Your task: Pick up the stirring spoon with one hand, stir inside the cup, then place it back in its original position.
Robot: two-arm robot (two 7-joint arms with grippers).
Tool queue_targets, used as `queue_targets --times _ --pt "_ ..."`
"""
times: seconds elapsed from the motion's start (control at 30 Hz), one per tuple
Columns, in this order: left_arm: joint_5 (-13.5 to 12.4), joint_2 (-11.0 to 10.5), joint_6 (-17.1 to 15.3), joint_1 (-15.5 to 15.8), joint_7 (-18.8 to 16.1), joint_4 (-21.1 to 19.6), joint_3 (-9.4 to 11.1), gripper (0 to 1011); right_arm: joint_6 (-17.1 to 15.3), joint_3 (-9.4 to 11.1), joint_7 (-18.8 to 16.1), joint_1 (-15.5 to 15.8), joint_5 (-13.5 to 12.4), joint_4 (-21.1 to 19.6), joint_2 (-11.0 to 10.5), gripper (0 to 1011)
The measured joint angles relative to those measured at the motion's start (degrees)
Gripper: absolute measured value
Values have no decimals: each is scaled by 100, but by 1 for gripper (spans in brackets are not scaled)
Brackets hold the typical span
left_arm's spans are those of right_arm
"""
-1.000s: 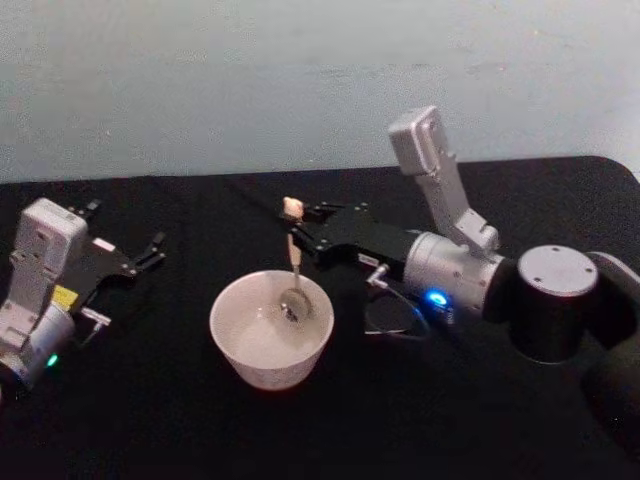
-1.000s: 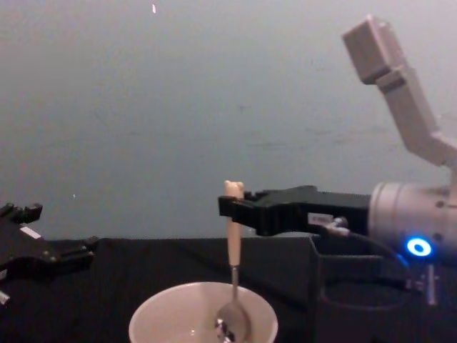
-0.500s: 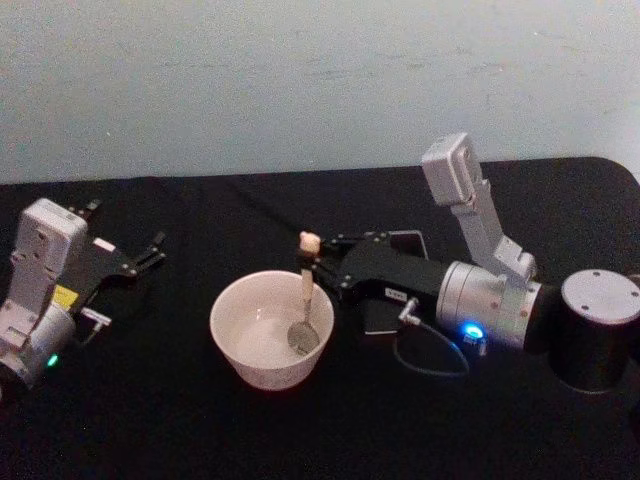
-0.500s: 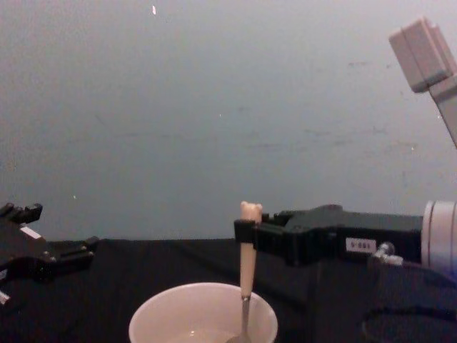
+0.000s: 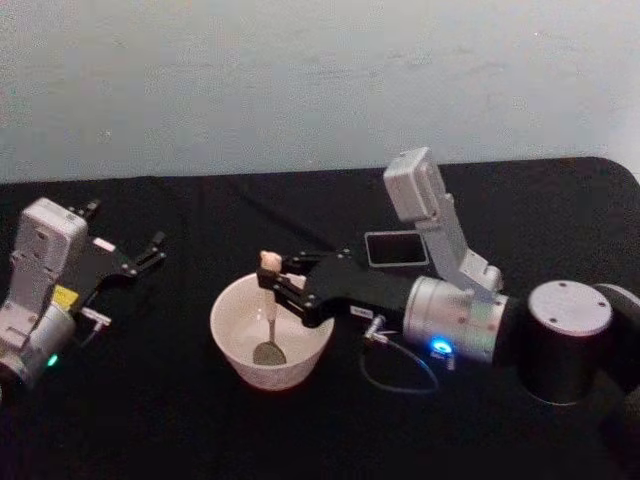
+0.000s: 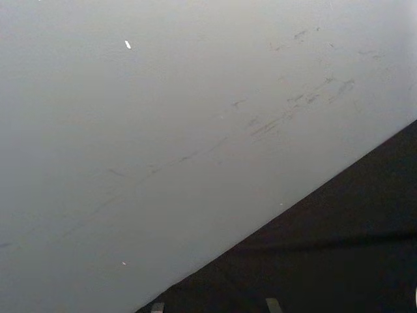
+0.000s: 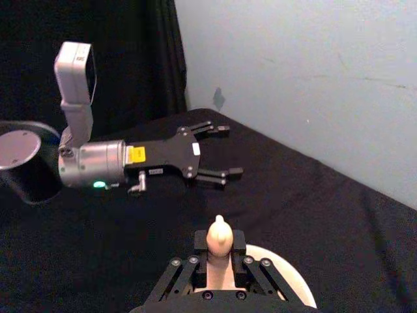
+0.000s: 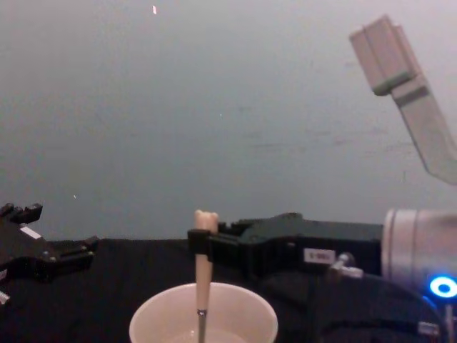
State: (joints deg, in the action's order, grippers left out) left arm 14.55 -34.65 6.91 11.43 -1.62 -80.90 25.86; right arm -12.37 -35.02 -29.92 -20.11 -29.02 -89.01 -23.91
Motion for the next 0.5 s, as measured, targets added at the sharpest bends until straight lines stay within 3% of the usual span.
queue_targets --times 0.3,0.5 --pt "0 0 0 0 0 0 0 1001 -14 -90 368 -360 184 554 504 211" --pt "0 0 0 0 0 0 0 1001 17 -20 507 -521 295 878 689 211"
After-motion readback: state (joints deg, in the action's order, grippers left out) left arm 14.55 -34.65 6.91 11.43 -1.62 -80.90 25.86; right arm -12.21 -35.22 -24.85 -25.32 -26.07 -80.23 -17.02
